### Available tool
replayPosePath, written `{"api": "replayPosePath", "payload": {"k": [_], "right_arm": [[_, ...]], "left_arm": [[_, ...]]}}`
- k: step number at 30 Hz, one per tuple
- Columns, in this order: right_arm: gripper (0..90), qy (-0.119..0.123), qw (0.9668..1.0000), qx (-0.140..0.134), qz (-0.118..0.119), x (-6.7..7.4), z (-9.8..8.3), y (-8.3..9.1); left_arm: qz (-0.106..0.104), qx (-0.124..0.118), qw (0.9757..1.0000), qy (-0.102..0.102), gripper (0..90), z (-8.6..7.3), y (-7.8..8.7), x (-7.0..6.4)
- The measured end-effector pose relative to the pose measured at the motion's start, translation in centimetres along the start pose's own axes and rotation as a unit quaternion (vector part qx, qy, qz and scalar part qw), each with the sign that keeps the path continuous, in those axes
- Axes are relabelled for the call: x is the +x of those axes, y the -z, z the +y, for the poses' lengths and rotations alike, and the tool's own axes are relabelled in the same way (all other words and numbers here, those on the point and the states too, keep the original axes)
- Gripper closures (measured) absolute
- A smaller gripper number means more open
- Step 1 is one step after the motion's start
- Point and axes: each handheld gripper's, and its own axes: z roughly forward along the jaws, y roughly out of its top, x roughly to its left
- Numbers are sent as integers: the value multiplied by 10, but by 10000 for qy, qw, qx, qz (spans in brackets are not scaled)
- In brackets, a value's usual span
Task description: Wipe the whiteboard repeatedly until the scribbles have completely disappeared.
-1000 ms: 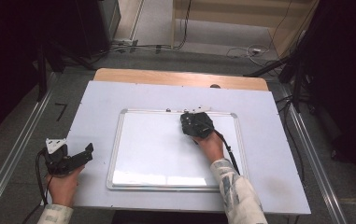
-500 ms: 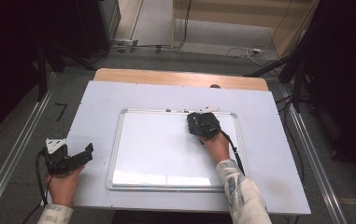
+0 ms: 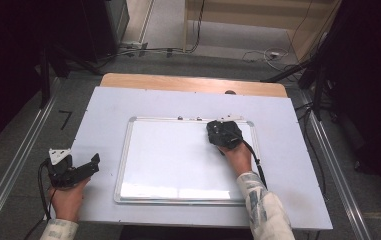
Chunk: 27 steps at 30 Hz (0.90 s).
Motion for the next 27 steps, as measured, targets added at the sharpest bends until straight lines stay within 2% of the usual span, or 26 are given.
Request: {"api": "replayPosePath", "payload": {"k": [27], "right_arm": [[386, -190, 9997, 18, -155, -21, -8, 6]], "left_arm": [[5, 10, 10000, -3, 88, 0, 0, 1]]}}
